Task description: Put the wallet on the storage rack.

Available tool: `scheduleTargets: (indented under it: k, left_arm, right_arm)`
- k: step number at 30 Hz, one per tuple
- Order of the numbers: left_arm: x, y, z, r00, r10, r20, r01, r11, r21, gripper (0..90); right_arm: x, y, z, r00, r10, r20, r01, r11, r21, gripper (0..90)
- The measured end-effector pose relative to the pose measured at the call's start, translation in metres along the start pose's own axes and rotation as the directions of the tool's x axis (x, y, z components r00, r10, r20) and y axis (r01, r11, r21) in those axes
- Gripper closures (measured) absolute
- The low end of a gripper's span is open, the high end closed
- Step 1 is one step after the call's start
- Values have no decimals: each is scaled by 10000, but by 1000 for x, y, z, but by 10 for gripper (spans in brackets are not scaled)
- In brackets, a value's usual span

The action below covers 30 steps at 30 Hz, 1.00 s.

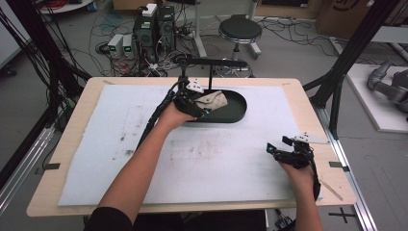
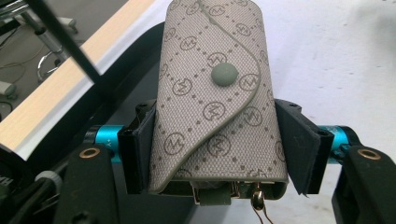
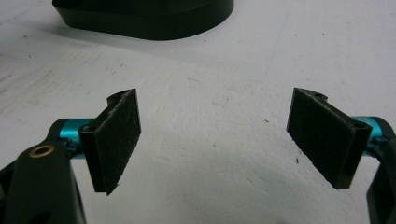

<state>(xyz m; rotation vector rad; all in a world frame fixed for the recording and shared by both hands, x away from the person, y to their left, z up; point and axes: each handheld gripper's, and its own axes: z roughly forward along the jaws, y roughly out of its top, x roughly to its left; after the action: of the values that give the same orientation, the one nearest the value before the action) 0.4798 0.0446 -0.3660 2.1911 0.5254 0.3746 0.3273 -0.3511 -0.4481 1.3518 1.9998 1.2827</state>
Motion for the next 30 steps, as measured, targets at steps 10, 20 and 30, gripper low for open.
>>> scheduleTargets:
  k: [10, 20, 30]
  left_arm:
    - [23, -3, 8, 9994, 34, -339, -18, 9990, 450, 357]
    - [30, -11, 28, 9998, -108, -183, 122, 9972, 739, 357]
    - [38, -22, 49, 9989, -70, -459, 126, 9922, 1238, 357]
  right_arm:
    - [2, 0, 1, 9999, -119, -10, 119, 9999, 29, 179]
    - [1, 0, 1, 10000, -61, -18, 61, 10000, 24, 180]
    - [2, 0, 0, 10000, -90, -15, 90, 10000, -7, 180]
